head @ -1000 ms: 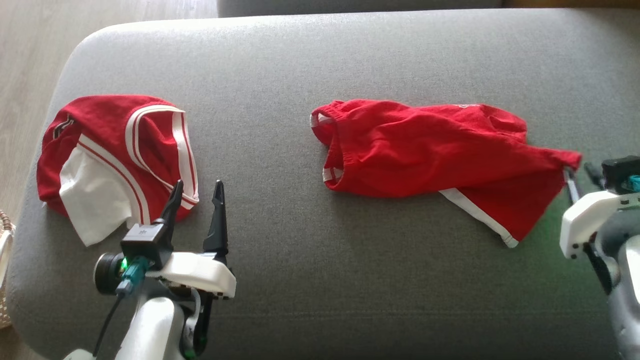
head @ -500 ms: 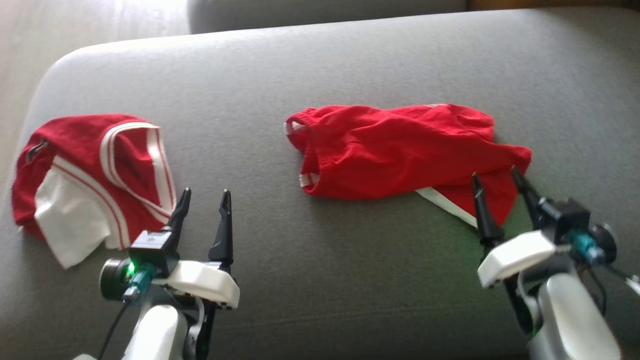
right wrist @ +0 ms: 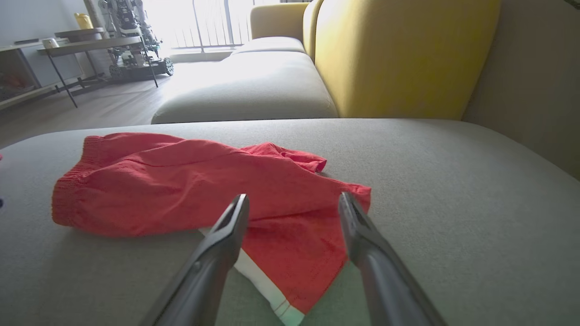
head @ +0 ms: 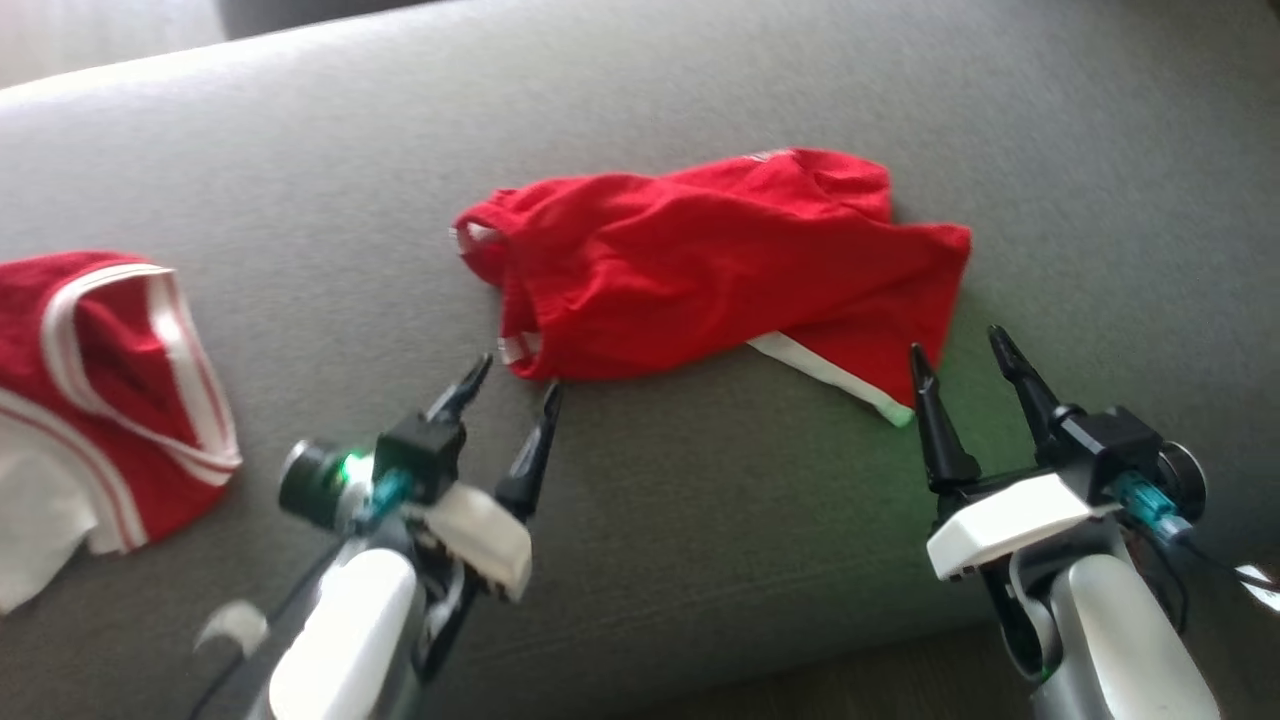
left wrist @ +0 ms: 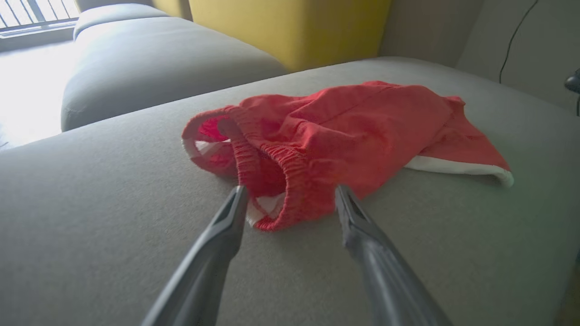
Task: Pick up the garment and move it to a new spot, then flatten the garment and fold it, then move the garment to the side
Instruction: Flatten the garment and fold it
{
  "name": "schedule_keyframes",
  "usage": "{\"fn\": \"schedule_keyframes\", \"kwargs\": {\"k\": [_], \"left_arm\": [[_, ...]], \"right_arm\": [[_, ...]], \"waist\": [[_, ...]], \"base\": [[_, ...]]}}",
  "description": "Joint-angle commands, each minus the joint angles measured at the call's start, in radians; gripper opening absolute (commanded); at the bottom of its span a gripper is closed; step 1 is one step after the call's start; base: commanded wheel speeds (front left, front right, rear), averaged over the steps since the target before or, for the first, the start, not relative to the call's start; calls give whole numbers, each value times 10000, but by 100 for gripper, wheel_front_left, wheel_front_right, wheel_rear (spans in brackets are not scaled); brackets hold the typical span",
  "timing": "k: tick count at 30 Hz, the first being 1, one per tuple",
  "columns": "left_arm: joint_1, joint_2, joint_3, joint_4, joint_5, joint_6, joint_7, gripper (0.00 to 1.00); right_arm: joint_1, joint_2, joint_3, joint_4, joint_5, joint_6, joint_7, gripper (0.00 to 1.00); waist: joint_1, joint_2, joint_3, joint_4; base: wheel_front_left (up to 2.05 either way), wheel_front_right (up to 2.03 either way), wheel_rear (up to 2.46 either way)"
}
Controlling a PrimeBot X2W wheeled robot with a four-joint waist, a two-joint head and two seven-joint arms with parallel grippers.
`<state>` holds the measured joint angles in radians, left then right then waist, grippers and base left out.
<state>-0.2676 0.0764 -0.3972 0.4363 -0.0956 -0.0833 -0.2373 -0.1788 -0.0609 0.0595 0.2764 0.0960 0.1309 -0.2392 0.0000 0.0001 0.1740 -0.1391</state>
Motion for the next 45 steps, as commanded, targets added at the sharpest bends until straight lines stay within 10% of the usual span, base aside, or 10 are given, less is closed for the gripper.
{"fn": "schedule_keyframes", "kwargs": {"k": [1,10,13,14,24,33,45], "left_arm": [[-767,240,263,19,100,-65,33,100],[-1955,456,255,1215,-142,-247,191,100],[-2101,516,65,1375,-288,-342,291,7],[-2135,537,20,1406,-337,-361,312,0],[-2610,474,-194,705,-1241,-451,472,0],[-3767,933,-12,-1086,-4062,-471,2885,0],[-5893,2394,301,1263,-3860,-154,5201,0]], "right_arm": [[-486,99,287,-367,-100,-2,-117,100],[-617,104,398,-315,289,-2,-182,100],[-623,105,391,-260,292,-2,-200,100],[-625,105,400,-240,294,-2,-205,100],[-748,106,514,-307,433,-2,-222,100],[-838,106,547,-392,554,-2,-224,100],[-1524,106,1328,-519,1050,-2,-225,100]], "waist": [[0,-1,364,-432],[0,-1,752,-1109],[0,-1,796,-1178],[0,-1,805,-1193],[0,-1,978,-1246],[0,-1,1239,-1266],[0,-1,2065,-1866]], "base": [[0,0,0],[0,0,0],[0,0,0],[0,0,0],[0,0,0],[0,0,0],[0,0,0]]}}
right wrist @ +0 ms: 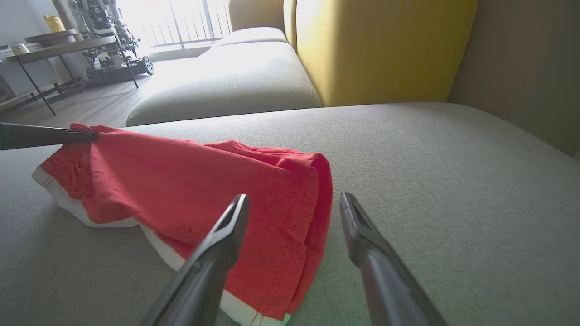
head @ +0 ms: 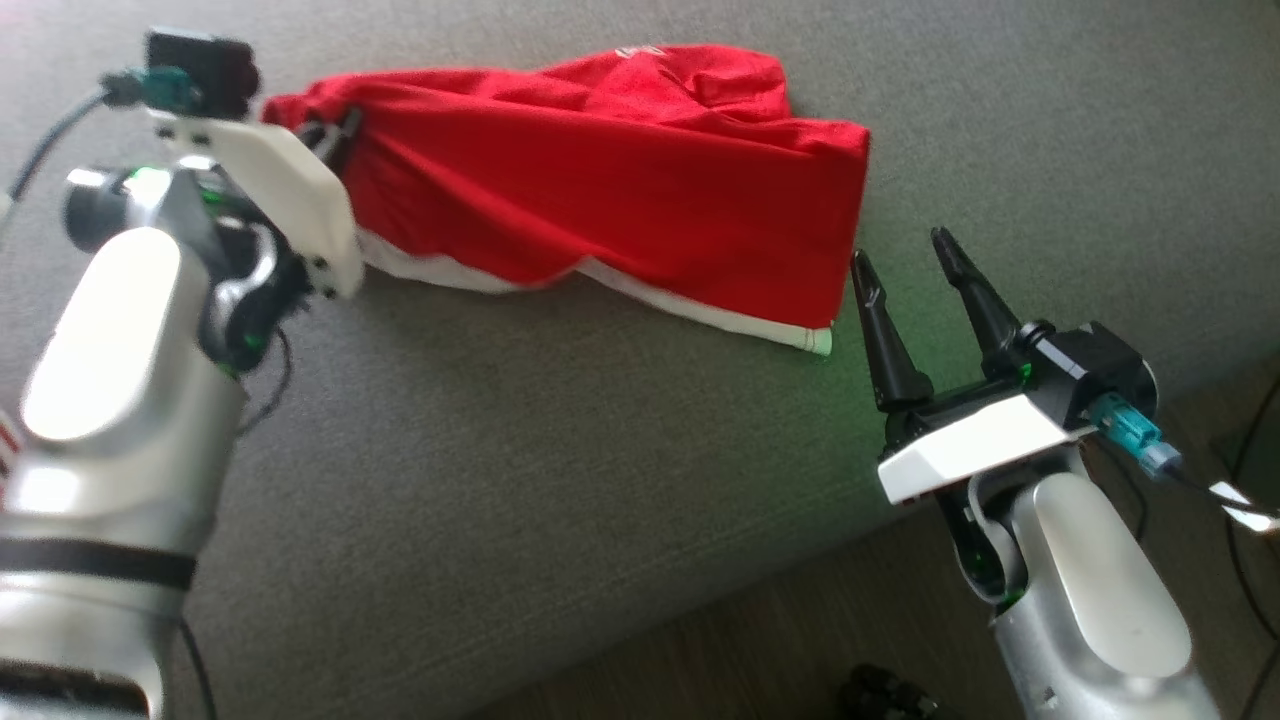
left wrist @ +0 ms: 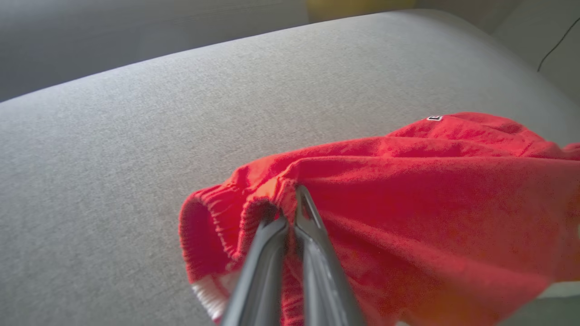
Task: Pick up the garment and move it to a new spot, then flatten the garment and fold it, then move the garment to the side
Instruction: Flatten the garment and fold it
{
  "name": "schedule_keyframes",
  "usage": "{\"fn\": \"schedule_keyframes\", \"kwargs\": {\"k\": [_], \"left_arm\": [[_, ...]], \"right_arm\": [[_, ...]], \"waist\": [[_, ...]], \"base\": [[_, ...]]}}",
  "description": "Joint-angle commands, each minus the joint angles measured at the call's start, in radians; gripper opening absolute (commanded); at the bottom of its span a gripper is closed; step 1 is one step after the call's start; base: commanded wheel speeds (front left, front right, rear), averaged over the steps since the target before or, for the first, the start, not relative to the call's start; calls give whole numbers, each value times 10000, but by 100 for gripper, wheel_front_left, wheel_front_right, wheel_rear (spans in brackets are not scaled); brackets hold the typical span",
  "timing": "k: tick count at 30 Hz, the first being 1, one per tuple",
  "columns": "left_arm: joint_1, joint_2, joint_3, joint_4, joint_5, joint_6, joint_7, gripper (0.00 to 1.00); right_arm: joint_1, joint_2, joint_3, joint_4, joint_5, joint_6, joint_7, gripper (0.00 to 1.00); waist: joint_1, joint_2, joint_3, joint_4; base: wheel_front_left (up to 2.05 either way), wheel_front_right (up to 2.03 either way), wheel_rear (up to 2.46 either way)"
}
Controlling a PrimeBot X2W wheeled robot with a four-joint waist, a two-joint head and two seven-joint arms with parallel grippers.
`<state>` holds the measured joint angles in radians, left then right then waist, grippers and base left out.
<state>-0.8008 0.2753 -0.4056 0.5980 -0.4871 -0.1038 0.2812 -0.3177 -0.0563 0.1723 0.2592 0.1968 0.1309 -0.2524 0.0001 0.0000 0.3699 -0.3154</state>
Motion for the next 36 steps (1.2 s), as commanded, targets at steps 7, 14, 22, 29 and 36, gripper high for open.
{"fn": "schedule_keyframes", "kwargs": {"k": [7,14,22,29,36], "left_arm": [[-1521,405,253,883,437,104,-722,0],[-2099,442,-375,2113,1050,-8,-1329,100],[-2389,367,-666,2840,1297,-57,-2317,100],[-2221,186,-965,2895,787,-234,-2680,100],[-1550,335,-1745,1995,-475,-264,-2242,100]], "right_arm": [[-302,60,491,-360,191,-2,-93,100],[-411,60,733,-358,273,-2,-93,100],[-395,60,744,-248,235,-2,-93,100],[-227,60,597,-63,8,-2,-93,100],[-91,60,636,91,-190,-2,-93,100]], "waist": [[-1,0,398,-229],[-1,0,522,-242],[-1,0,340,-25],[-1,0,-354,636],[-1,0,-992,1184]], "base": [[0,0,0],[0,0,0],[0,0,0],[0,0,0],[0,0,0]]}}
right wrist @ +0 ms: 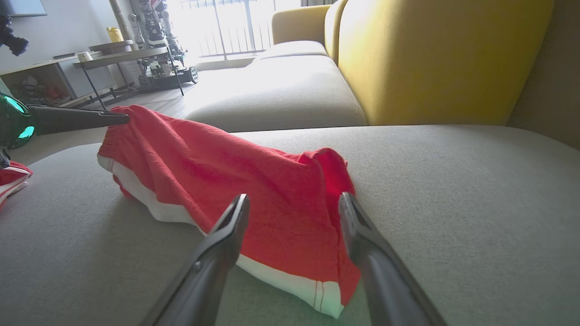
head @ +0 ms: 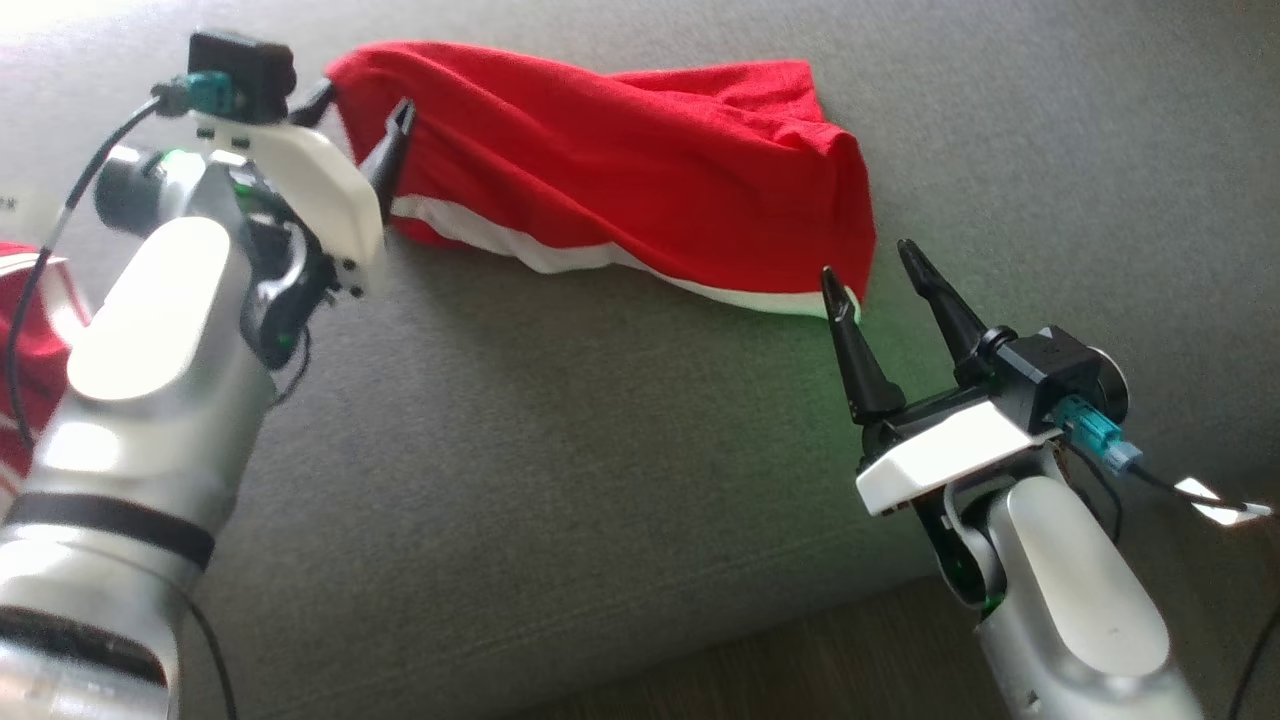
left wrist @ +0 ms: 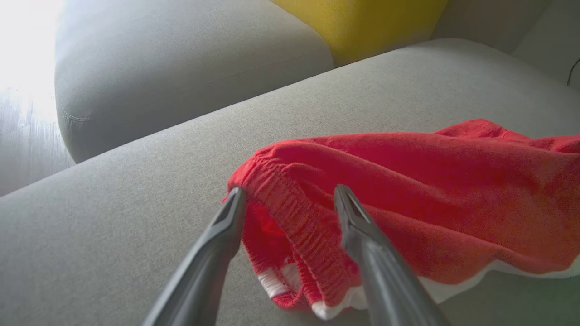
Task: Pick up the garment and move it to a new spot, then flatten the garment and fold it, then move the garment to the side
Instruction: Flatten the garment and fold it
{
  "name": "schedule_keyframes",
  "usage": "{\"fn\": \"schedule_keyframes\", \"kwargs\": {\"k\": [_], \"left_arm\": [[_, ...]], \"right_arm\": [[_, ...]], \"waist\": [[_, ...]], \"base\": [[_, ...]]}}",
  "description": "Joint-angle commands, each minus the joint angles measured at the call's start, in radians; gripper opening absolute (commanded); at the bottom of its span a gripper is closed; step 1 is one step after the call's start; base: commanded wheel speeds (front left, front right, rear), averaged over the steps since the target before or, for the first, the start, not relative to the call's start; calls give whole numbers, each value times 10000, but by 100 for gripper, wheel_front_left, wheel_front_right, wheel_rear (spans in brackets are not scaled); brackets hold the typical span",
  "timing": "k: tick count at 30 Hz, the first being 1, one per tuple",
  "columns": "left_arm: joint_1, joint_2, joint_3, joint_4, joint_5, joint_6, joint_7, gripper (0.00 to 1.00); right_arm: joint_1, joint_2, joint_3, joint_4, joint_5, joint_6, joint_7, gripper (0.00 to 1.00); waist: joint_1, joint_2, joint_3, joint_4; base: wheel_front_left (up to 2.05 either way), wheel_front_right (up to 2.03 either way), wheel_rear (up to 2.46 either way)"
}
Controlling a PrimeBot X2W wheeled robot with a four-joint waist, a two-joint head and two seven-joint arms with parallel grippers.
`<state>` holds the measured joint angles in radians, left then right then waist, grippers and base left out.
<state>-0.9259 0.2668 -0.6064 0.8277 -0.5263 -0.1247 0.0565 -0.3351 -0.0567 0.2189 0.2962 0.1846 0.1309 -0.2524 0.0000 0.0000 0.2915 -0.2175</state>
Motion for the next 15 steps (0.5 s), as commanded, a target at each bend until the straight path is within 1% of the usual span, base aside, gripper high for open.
{"fn": "schedule_keyframes", "kwargs": {"k": [1,3,6,9,11,12,15], "left_arm": [[-166,443,160,-501,-388,-56,128,100],[74,607,-130,-933,-899,-57,442,100],[328,1053,-552,-1529,-1359,-57,761,100],[511,1439,-549,-1841,-1640,-58,715,100],[669,1634,-468,-2027,-1665,-27,487,100],[781,1699,-394,-2137,-1672,59,299,100],[1243,1893,-240,-2641,-1468,481,-551,100]], "right_arm": [[105,64,164,-257,-80,-2,-93,100],[150,64,166,-213,-116,-2,-93,100],[212,64,188,-164,-151,-2,-93,100],[298,64,161,-141,-160,-2,-93,100],[373,64,136,-159,-175,-2,-93,100],[416,64,123,-186,-182,-2,-93,100],[578,64,29,-360,-198,-2,-93,100]], "waist": [[0,0,-286,273],[0,0,-415,393],[0,0,-594,543],[0,0,-776,684],[0,0,-898,787],[0,0,-958,843],[0,0,-1108,1023]], "base": [[0,0,0],[0,0,0],[0,0,0],[0,0,0],[0,0,0],[0,0,0],[0,0,0]]}}
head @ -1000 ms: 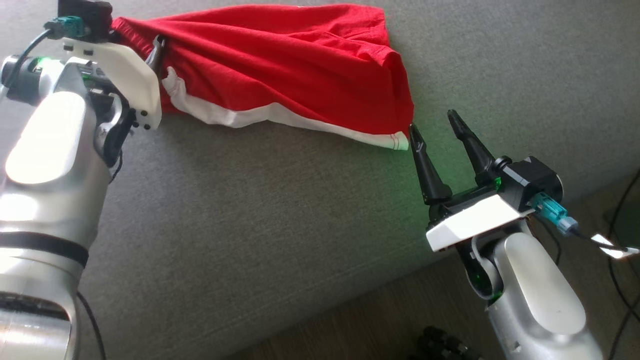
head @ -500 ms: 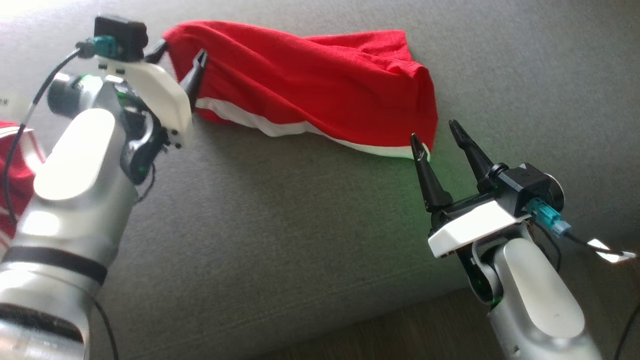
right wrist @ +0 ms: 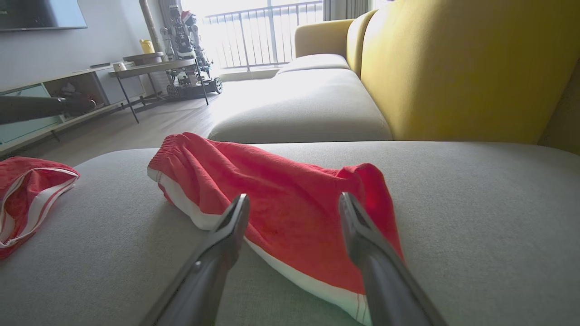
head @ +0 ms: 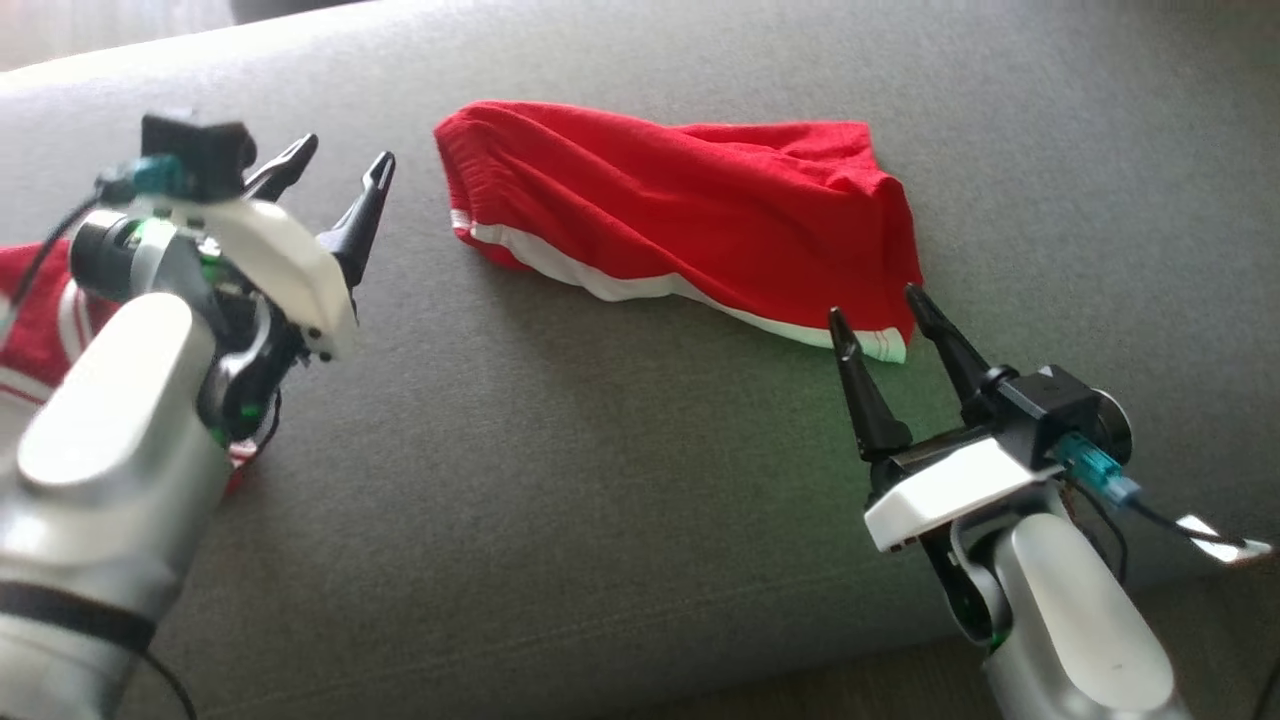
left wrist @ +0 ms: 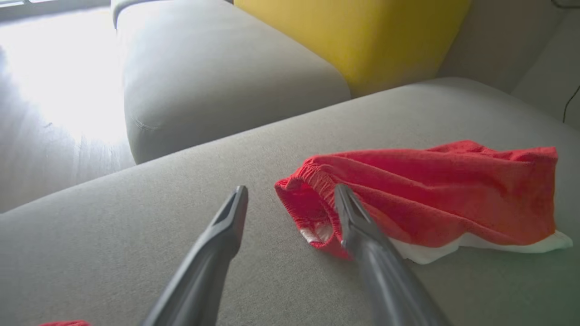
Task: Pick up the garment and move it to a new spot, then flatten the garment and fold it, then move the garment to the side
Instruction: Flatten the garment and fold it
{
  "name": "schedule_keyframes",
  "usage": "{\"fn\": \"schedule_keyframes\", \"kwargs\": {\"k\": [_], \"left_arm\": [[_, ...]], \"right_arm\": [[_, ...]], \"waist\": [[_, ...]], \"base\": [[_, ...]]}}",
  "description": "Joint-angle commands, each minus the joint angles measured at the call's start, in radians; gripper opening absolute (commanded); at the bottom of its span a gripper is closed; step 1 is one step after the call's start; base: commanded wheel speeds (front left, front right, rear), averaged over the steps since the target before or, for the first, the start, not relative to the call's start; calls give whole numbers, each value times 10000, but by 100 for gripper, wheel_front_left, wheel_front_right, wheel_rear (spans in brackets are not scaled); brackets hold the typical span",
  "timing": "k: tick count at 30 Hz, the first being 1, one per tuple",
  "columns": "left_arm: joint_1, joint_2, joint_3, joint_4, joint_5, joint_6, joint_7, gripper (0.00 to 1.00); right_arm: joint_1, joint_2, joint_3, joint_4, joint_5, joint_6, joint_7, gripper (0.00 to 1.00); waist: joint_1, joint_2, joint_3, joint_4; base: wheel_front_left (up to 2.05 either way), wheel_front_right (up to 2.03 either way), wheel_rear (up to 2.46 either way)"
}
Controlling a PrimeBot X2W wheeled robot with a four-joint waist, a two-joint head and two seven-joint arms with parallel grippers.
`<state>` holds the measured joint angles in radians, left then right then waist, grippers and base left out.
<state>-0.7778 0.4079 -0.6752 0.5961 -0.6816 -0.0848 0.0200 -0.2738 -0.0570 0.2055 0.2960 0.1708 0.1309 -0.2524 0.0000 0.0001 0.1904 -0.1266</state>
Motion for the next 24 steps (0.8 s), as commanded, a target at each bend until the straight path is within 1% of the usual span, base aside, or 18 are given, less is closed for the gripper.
{"fn": "schedule_keyframes", "kwargs": {"k": [1,3,5,8,10,13,14,15,16,18,22,24], "left_arm": [[-22,511,545,-558,168,307,-639,100],[527,538,834,-1204,405,887,-1950,100],[1381,432,1258,-1918,394,1521,-2593,100],[2808,289,1702,-3093,735,2326,-2797,100],[3694,24,2274,-4083,1127,2810,-2809,100],[4918,-649,3125,-5333,1767,3106,-2814,100],[4918,-649,3125,-5333,1767,3106,-2814,100],[5285,-963,3368,-5678,1939,3032,-2814,100],[5606,-1218,3536,-5986,2168,2855,-2815,100],[6163,-1770,4049,-6299,2583,2695,-2815,100],[6771,-2559,4679,-6221,3377,2157,-2816,100],[6836,-2815,4870,-6119,3726,1809,-2816,100]], "right_arm": [[35,68,98,-450,-98,-2,-93,100],[213,68,-41,-724,-93,-2,-93,100],[415,68,-191,-1026,-147,-2,-93,100],[730,68,-551,-1467,-220,-2,-93,100],[870,68,-778,-1758,-213,-2,-93,100],[1079,68,-1109,-2127,-236,-2,-93,100],[1079,68,-1109,-2127,-236,-2,-93,100],[1162,68,-1200,-2222,-226,-2,-93,100],[1235,68,-1249,-2289,-220,-2,-93,100],[1372,68,-1321,-2357,-223,-2,-93,100],[1538,68,-1281,-2351,-165,-2,-93,100],[1548,68,-1251,-2328,-147,-2,-93,100]], "waist": [[0,-1,-153,184],[0,-1,-254,269],[0,-1,-312,339],[0,-1,-345,537],[0,-1,-345,661],[0,-1,-408,881],[0,-1,-408,881],[0,-1,-444,932],[0,-1,-464,959],[0,-1,-536,1022],[0,-1,-608,1021],[0,-1,-593,1009]], "base": [[0,0,0],[0,0,0],[0,0,0],[0,0,0],[0,0,0],[0,0,0],[0,0,0],[0,0,0],[0,0,0],[0,0,0],[0,0,0],[0,0,0]]}}
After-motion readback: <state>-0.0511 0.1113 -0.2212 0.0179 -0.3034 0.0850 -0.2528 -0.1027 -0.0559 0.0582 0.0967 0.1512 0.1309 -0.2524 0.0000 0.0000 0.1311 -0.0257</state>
